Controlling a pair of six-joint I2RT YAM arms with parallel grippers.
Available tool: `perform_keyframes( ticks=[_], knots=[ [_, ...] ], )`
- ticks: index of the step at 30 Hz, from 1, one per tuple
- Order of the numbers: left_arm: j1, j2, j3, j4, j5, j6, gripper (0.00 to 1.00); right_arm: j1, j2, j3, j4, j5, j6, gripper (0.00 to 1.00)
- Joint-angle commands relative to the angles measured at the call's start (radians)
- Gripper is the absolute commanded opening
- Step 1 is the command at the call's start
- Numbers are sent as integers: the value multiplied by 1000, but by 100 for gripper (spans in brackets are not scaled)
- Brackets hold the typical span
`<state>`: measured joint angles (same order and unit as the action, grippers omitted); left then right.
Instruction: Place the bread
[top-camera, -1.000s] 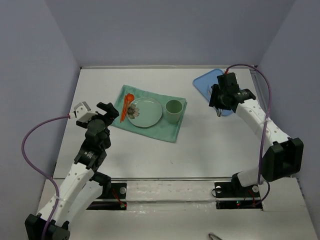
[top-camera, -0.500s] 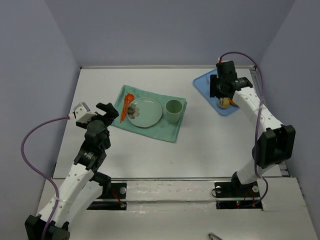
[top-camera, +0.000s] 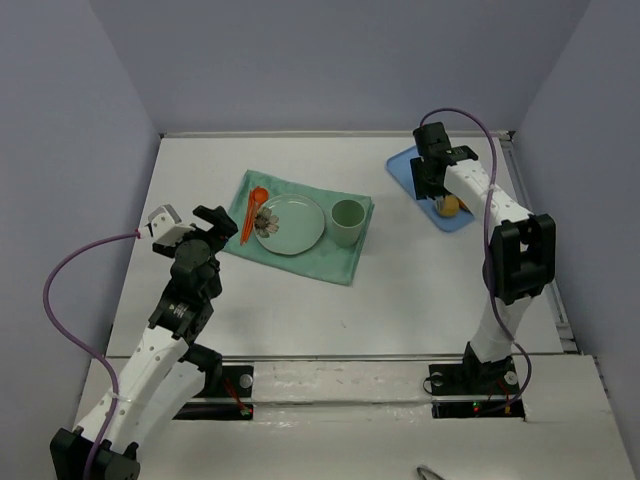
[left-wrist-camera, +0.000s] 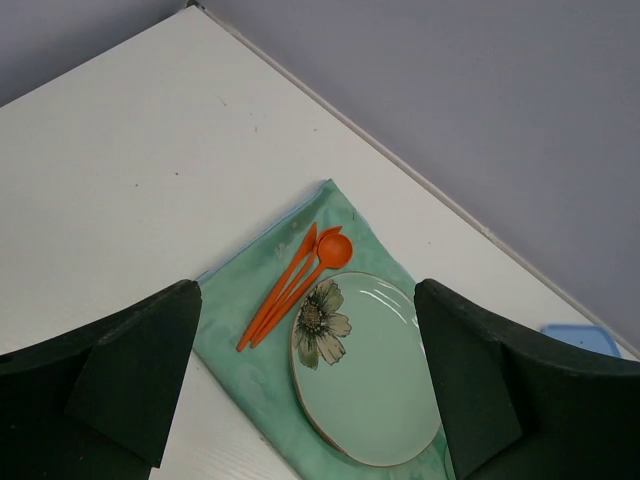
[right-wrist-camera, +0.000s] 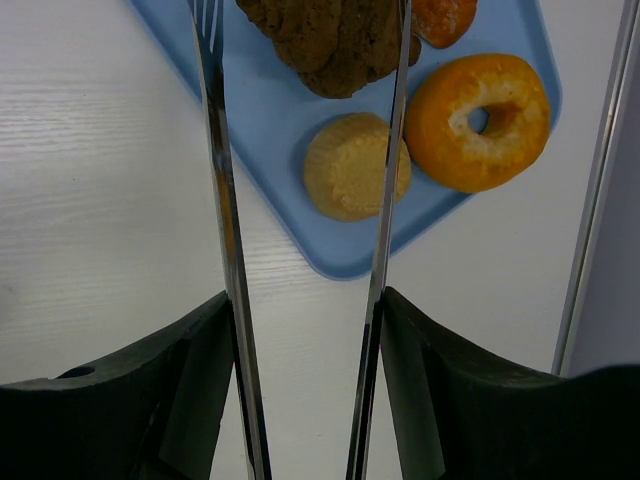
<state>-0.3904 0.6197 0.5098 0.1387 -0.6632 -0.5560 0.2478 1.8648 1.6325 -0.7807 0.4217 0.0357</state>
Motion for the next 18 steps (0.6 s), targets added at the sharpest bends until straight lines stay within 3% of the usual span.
perform_keyframes(
  ticks=[1,5,9,12,18],
  knots=[
    [7,-3,-14,62,-41,-7,99,-5,11,58,-28,66,-14,61],
    [7,-3,-11,59,-44,-7,99,-5,14,56,-34,104,-2,49],
    [7,-11,-10,52,-41,-5,99,-5,-33,47,-26,75,16,19],
    [7,-17,-10,49,-35,-5,99,-5,-93,50,-8,51,21,13],
    [7,-8,-2,35,-16,-5,99,17,-252,36,113,-138,-72,12]
  ],
)
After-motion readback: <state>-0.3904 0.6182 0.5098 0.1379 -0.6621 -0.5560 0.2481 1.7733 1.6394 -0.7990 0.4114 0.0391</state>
